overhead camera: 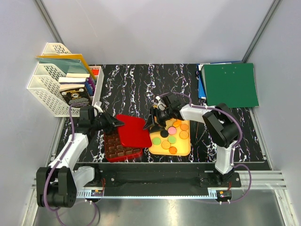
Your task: Pack the cookies
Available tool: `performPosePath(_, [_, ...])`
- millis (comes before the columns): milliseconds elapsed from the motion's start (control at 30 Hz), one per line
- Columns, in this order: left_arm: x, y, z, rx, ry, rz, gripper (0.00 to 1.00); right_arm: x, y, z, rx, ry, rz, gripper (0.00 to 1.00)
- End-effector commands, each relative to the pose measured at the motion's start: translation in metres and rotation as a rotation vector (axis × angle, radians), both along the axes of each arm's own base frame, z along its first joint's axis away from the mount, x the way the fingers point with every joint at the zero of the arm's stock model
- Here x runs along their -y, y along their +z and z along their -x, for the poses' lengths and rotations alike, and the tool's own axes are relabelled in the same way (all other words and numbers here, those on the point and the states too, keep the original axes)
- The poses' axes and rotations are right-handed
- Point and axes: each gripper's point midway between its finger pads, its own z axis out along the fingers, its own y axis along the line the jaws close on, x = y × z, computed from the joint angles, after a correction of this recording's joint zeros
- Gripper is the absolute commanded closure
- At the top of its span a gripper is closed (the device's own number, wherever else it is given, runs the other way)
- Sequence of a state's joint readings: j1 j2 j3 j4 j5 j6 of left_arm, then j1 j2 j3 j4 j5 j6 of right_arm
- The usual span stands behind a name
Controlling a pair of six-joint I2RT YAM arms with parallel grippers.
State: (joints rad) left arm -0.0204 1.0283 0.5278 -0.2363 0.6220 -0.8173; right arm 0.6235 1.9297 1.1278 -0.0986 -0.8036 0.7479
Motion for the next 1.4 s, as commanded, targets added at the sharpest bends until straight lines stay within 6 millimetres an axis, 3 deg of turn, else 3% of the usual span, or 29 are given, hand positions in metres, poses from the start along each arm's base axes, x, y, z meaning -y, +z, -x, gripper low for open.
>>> performPosePath(0, [-0.004, -0.002, -0.010, 0.035, 0.003, -0.028, 0.96, -0.007, 0.004, -0.004, 0.042, 0.021, -0.021, 0.37])
performPosePath(200, [-0.004, 0.007, -0.016, 0.064, -0.002, -0.026, 0.97, -0.006, 0.011, -0.006, 0.071, 0.008, -0.021, 0.38])
performPosePath(333, [-0.001, 0.034, -0.024, 0.136, -0.009, -0.006, 0.98, -0.006, 0.021, -0.010, 0.102, -0.012, -0.023, 0.37])
performPosePath(567, [0.005, 0.091, -0.028, 0.278, -0.031, 0.035, 1.00, -0.002, 0.066, -0.016, 0.190, -0.053, -0.058, 0.37])
performPosePath(733, [0.003, 0.103, -0.022, 0.286, -0.029, 0.047, 1.00, 0.005, 0.080, -0.016, 0.228, -0.063, -0.052, 0.36])
performPosePath(900, [-0.005, 0.118, -0.030, 0.308, 0.024, 0.096, 1.00, 0.014, 0.069, -0.003, 0.204, -0.048, -0.019, 0.38])
performPosePath(1133, [-0.021, 0.180, -0.071, 0.421, 0.099, 0.124, 1.00, 0.032, 0.068, 0.015, 0.234, -0.054, 0.004, 0.41])
performPosePath(1367, [-0.046, 0.179, -0.107, 0.331, 0.255, 0.121, 1.00, 0.032, 0.056, 0.017, 0.293, -0.003, 0.104, 0.48])
